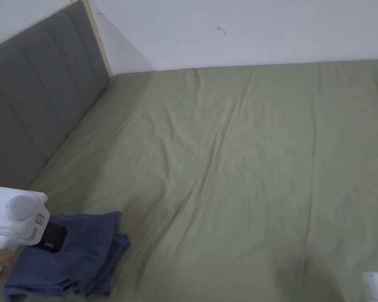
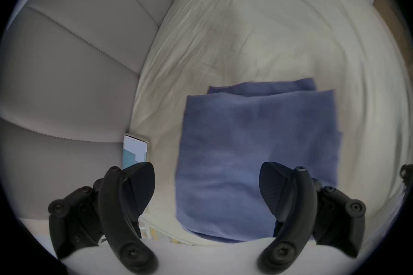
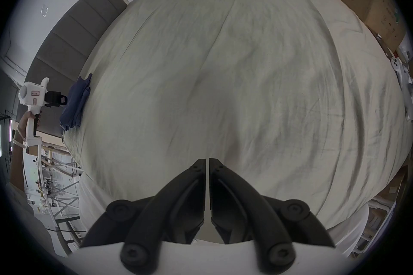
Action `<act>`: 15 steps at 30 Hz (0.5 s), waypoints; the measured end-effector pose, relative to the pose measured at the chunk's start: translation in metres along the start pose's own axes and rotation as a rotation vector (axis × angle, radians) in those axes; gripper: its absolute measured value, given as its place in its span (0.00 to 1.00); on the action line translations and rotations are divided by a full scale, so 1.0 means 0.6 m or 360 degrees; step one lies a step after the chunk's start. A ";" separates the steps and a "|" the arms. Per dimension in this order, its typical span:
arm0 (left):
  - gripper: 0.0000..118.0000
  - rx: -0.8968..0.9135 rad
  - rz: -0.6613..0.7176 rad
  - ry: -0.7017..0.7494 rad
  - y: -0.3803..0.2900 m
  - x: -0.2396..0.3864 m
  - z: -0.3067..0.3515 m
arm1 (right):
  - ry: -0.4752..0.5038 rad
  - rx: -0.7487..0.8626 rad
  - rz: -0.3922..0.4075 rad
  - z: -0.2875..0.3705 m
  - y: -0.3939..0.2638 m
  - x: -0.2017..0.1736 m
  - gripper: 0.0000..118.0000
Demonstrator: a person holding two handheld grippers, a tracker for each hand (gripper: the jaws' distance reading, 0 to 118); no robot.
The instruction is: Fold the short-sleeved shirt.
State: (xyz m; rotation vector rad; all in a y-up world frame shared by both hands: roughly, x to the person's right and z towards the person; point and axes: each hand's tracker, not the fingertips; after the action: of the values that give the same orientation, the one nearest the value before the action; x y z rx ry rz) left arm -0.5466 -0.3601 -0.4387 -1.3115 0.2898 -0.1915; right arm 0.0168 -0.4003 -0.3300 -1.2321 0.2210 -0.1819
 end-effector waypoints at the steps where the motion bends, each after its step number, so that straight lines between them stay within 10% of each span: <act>1: 0.84 0.0028 0.0053 -0.0107 -0.002 0.002 0.013 | -0.0002 -0.0001 -0.0001 0.000 0.000 0.001 0.03; 3: 0.69 0.0069 0.0131 -0.0241 -0.007 0.001 0.039 | -0.0003 -0.0002 -0.0014 0.000 0.000 0.004 0.03; 6: 0.04 0.0224 0.0177 -0.0489 -0.026 0.023 0.091 | 0.0006 0.0009 -0.0035 0.004 -0.003 0.011 0.03; 15: 0.00 0.0406 0.0125 -0.0749 -0.082 0.172 0.206 | 0.0049 0.0112 -0.0062 0.049 -0.014 0.023 0.03</act>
State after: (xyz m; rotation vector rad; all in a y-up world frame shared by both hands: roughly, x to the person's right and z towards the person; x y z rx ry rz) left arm -0.4082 -0.2894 -0.3734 -1.0529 -0.0827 0.1444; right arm 0.0379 -0.3795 -0.3140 -1.1648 0.2160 -0.2405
